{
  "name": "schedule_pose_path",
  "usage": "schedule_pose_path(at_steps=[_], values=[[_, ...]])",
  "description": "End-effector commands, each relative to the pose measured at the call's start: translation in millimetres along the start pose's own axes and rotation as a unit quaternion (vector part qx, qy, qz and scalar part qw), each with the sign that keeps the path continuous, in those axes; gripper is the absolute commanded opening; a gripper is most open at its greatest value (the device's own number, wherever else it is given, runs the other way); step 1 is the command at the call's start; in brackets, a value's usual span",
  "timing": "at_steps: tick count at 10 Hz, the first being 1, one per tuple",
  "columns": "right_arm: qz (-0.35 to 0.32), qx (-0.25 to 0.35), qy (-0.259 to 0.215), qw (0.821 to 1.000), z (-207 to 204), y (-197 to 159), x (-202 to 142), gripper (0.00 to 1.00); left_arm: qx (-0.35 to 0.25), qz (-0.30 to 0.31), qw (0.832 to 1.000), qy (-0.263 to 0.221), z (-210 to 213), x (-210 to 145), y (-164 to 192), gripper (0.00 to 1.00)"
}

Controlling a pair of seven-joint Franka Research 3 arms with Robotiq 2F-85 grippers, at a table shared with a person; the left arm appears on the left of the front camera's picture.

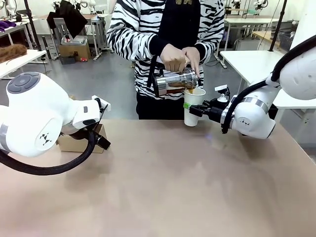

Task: Pour a drink into a cup and package it in a carrier.
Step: When a person places the Paper Cup Lid on the 600 ml Paper Cup , lift the 600 ml Paper Cup.

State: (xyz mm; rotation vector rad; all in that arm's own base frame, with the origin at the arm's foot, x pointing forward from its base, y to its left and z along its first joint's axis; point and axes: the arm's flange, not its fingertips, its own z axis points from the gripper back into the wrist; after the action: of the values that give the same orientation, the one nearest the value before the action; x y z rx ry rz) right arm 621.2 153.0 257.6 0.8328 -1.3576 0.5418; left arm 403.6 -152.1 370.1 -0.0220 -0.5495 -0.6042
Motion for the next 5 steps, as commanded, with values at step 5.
schedule_pose_path(at_steps=[5], values=[[-0.002,-0.003,-0.001,1.0,-1.5,1.8,2.1,0.8,-0.001,0.001,1.0,-0.001,0.5,-0.1,0.3,1.0]])
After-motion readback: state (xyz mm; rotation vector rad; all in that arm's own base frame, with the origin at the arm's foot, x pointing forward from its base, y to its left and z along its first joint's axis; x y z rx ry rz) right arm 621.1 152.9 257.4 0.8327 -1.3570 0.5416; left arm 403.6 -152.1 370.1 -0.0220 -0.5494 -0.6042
